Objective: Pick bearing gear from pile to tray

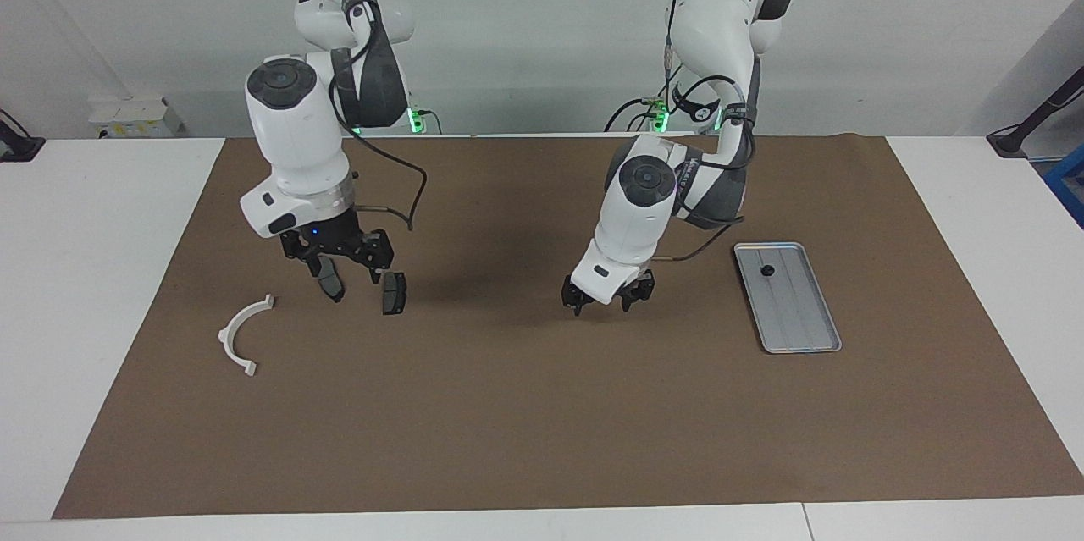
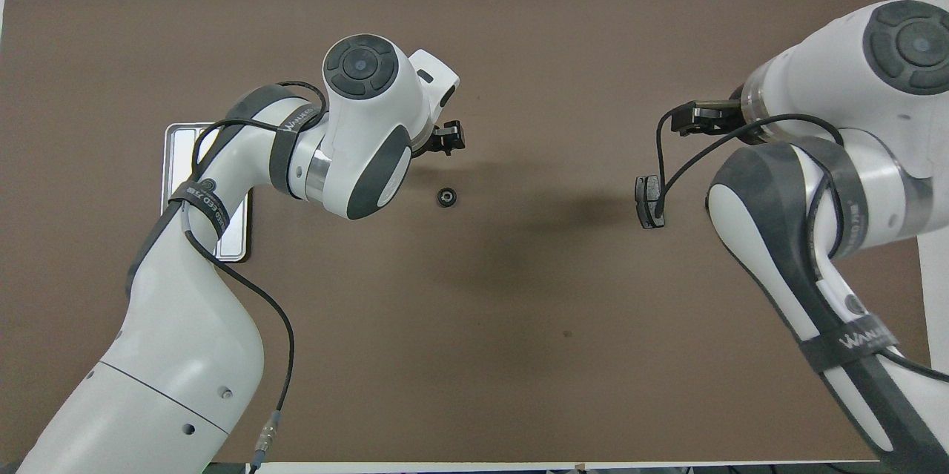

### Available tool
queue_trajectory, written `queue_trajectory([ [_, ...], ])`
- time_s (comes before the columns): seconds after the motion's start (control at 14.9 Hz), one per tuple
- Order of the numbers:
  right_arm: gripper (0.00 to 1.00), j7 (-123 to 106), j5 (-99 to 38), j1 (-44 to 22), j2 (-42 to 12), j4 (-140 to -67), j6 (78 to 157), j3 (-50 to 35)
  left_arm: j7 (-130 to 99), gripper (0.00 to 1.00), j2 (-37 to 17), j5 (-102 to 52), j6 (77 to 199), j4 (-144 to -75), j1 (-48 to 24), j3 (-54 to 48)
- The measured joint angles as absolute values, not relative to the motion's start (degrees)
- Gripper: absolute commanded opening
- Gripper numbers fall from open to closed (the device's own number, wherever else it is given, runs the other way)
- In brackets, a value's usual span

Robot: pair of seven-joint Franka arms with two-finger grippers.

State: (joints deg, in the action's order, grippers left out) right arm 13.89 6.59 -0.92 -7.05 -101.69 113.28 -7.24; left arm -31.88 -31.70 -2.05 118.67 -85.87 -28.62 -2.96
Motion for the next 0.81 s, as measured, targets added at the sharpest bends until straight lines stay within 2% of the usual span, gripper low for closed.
queue_trajectory([
  [0.4,1.00,-0.33,3.46,0.04,4.20,-101.90,101.91,-5.37,-35.11,0.93,-31.04,-2.05,122.56,-91.04,-30.29,-3.03],
  [0.61,1.00,-1.55,3.38,0.71,7.65,-101.22,94.95,-5.33,-35.53,0.92,-30.13,-2.05,125.11,-93.93,-30.90,-3.03],
  [0.81,1.00,-1.06,1.88,0.74,8.95,-99.07,89.23,-5.34,-35.61,0.92,-29.56,-2.05,125.28,-95.24,-31.07,-3.01],
])
